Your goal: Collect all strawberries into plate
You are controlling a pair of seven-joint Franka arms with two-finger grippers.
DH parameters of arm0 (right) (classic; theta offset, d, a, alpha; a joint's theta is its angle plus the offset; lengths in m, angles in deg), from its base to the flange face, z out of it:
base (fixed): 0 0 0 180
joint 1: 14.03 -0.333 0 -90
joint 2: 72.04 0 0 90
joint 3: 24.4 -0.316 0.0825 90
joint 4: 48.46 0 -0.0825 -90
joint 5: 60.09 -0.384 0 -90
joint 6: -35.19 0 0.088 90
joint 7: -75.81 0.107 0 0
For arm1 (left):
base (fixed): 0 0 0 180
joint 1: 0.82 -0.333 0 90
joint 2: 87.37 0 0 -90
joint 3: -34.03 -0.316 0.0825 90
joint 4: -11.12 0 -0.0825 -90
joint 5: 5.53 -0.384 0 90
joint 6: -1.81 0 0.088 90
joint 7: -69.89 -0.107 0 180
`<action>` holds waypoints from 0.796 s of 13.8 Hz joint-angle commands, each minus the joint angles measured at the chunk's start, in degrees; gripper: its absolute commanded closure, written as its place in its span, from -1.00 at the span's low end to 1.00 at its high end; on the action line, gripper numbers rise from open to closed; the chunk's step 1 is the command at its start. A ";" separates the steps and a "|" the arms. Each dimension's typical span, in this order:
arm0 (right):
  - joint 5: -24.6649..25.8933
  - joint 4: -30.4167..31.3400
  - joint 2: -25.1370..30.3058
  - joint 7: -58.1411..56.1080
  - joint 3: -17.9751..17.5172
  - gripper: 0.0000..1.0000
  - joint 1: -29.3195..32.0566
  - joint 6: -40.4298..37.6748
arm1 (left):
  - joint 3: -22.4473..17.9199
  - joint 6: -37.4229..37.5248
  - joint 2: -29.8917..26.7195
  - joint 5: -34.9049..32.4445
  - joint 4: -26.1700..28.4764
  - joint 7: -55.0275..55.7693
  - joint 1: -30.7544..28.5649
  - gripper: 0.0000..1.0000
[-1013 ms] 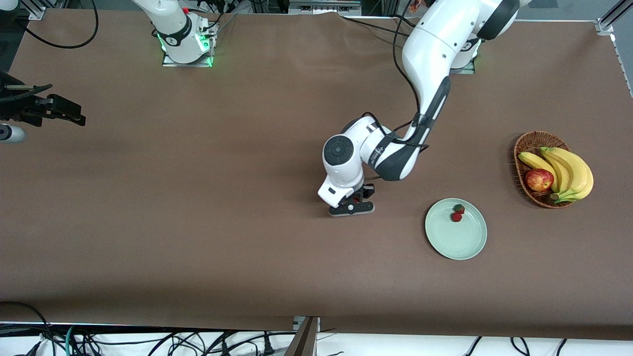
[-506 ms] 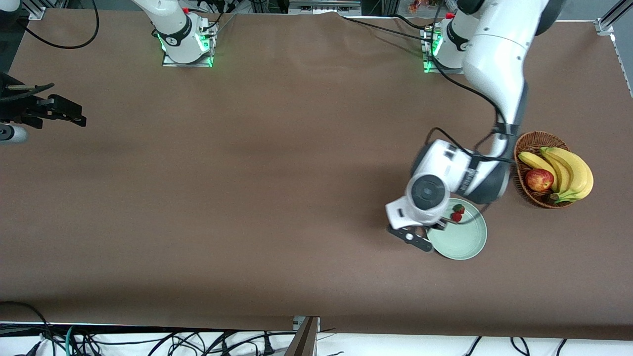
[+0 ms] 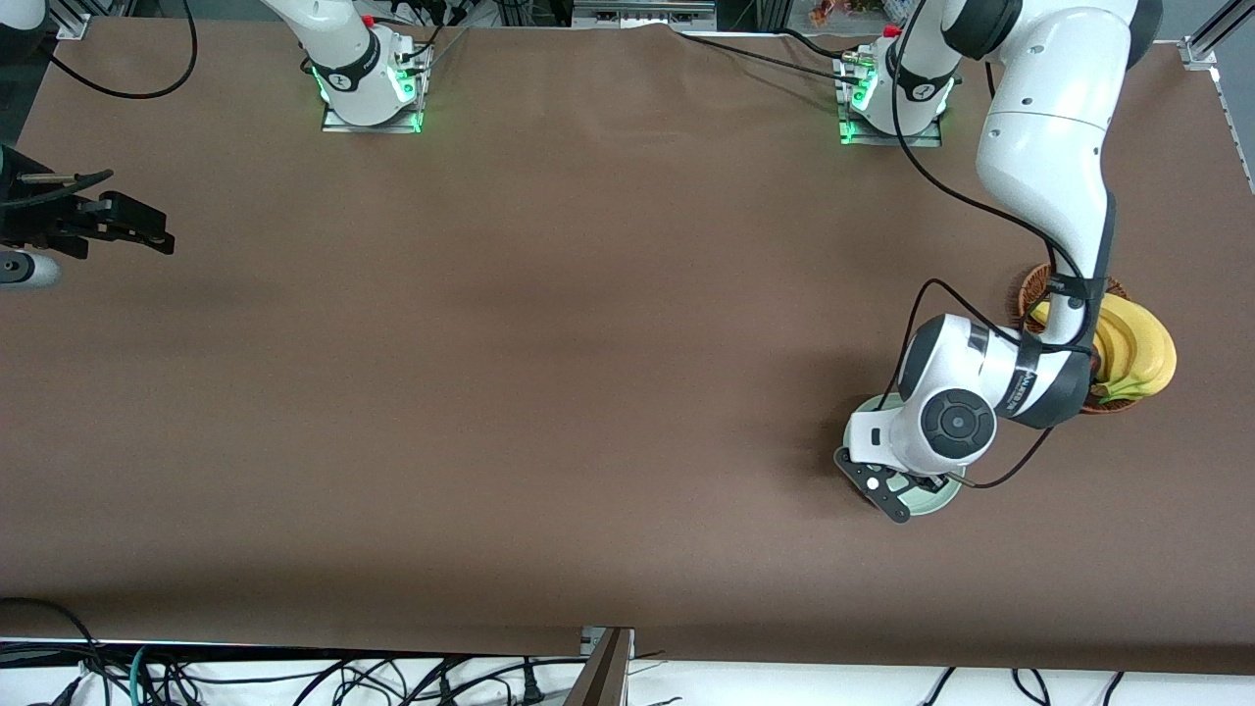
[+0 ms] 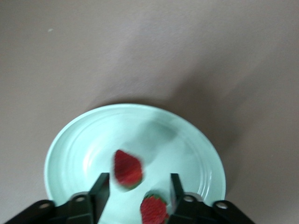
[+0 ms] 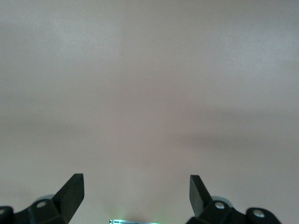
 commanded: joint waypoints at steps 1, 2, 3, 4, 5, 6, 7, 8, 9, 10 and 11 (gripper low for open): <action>1.03 0.35 0.50 -0.86 -0.44 -1.00 0.41 0.36 | 0.23 -0.24 -0.82 0.95 0.42 -1.71 0.15 -1.00; 1.03 0.44 0.42 -0.86 -0.44 -1.00 0.49 0.36 | 0.23 -0.07 -0.91 0.95 0.42 -1.71 0.06 -1.00; 1.03 0.35 0.24 -0.95 -0.44 -1.00 0.58 0.36 | 0.23 0.28 -1.26 0.95 0.42 -1.54 -0.12 -1.00; 1.03 0.26 0.15 -0.95 -0.35 -1.00 0.58 0.36 | 0.23 1.59 -2.74 1.03 0.42 -1.36 -0.21 -1.00; 1.03 0.26 0.15 -0.86 -0.35 -1.00 0.58 0.45 | 0.23 5.00 -4.41 1.03 -0.01 -1.36 -0.47 -1.00; 1.03 0.26 0.06 -0.86 -0.35 -1.00 0.58 0.45 | 0.23 9.38 -7.39 1.12 -0.19 -1.01 -0.38 -1.00; 1.03 0.26 0.06 -0.86 -0.35 -1.00 0.50 0.71 | 0.23 12.91 -10.72 1.12 -0.28 -0.57 0.05 -1.00; 1.03 0.26 0.06 -0.86 -0.44 -1.00 0.49 0.97 | 0.31 15.21 -13.72 1.21 -0.72 -0.05 0.06 -1.00; 1.03 0.26 -0.02 -0.86 -0.44 -1.00 0.41 0.98 | 0.23 17.66 -16.88 3.47 -0.72 0.83 -0.12 -1.00; 1.03 0.26 -0.03 -0.86 -0.44 -1.00 0.41 1.06 | -0.03 20.21 -18.91 6.80 -0.72 2.75 -0.21 -1.00; 0.95 0.18 -0.29 -0.86 -0.44 -1.00 0.41 1.06 | -0.38 23.37 -21.19 8.84 -0.81 4.51 -0.56 -1.00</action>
